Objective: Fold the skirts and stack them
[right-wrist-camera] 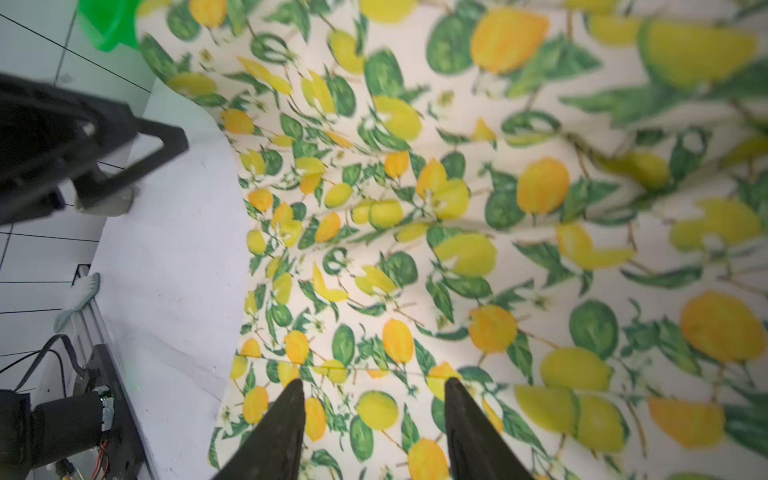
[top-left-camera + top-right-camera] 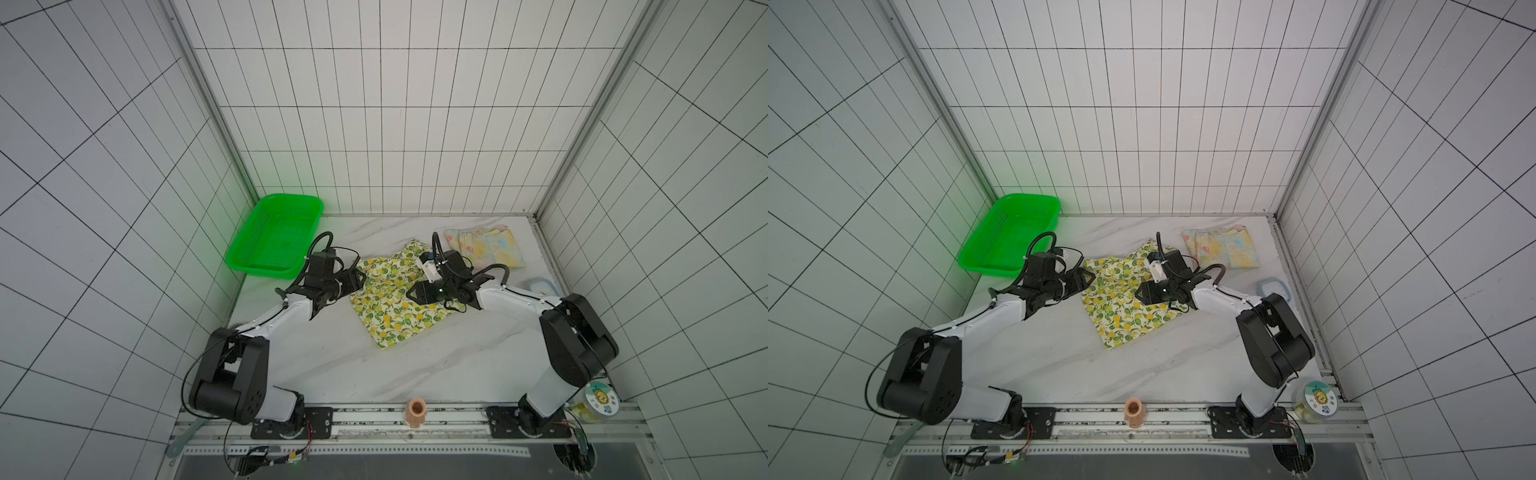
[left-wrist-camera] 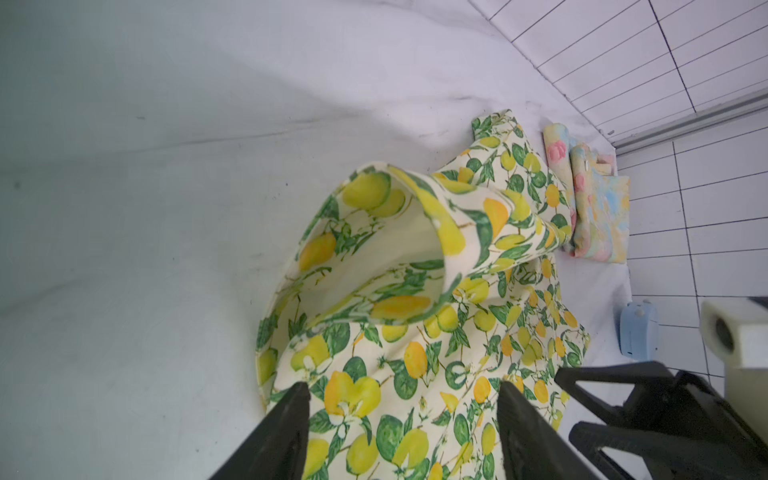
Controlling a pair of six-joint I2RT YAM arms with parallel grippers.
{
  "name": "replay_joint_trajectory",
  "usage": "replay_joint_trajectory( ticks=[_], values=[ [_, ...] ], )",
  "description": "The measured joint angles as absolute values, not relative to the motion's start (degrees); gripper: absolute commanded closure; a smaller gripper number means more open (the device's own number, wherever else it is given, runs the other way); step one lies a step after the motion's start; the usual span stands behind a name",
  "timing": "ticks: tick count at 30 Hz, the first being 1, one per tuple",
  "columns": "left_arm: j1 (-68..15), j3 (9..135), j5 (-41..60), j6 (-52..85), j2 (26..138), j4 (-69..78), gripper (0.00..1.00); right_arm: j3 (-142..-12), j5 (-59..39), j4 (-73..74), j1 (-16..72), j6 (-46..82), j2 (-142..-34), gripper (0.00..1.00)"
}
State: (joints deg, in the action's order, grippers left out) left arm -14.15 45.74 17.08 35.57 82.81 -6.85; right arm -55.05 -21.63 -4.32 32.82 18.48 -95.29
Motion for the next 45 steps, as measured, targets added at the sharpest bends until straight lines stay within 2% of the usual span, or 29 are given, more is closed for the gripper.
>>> replay_joint_trajectory(
  ticks=[10,18,22,33,35,39,42,45],
  values=[
    [-14.2,49.0,12.1,36.2,88.3,-4.0,0.29,-45.6,-20.4,-4.1,32.3,20.1,-85.5,0.45],
    [-14.5,50.9,12.2,36.9,89.8,-1.0,0.31,-41.6,-20.4,-3.7,31.7,20.9,-84.6,0.45],
    [-14.6,52.3,13.0,37.5,92.4,0.1,0.43,-39.8,-20.4,-3.4,31.7,21.6,-84.2,0.45],
    [-14.6,55.2,13.6,37.4,96.5,2.6,0.95,-36.0,-20.1,-1.7,31.0,23.1,-83.0,0.44],
    [-14.5,55.3,13.6,37.7,96.9,2.8,1.00,-35.9,-20.0,-1.1,31.0,23.2,-83.5,0.44],
    [-14.0,55.3,13.6,37.7,96.9,2.9,1.00,-35.9,-19.5,0.2,31.0,23.4,-86.2,0.45],
    [-12.8,54.7,13.7,37.9,96.9,3.2,1.00,-36.1,-18.6,2.7,30.9,23.4,-87.7,0.54],
    [-11.1,53.1,13.8,38.4,96.3,3.8,1.00,-36.5,-18.0,4.6,29.9,23.3,-89.5,0.80]
  ],
)
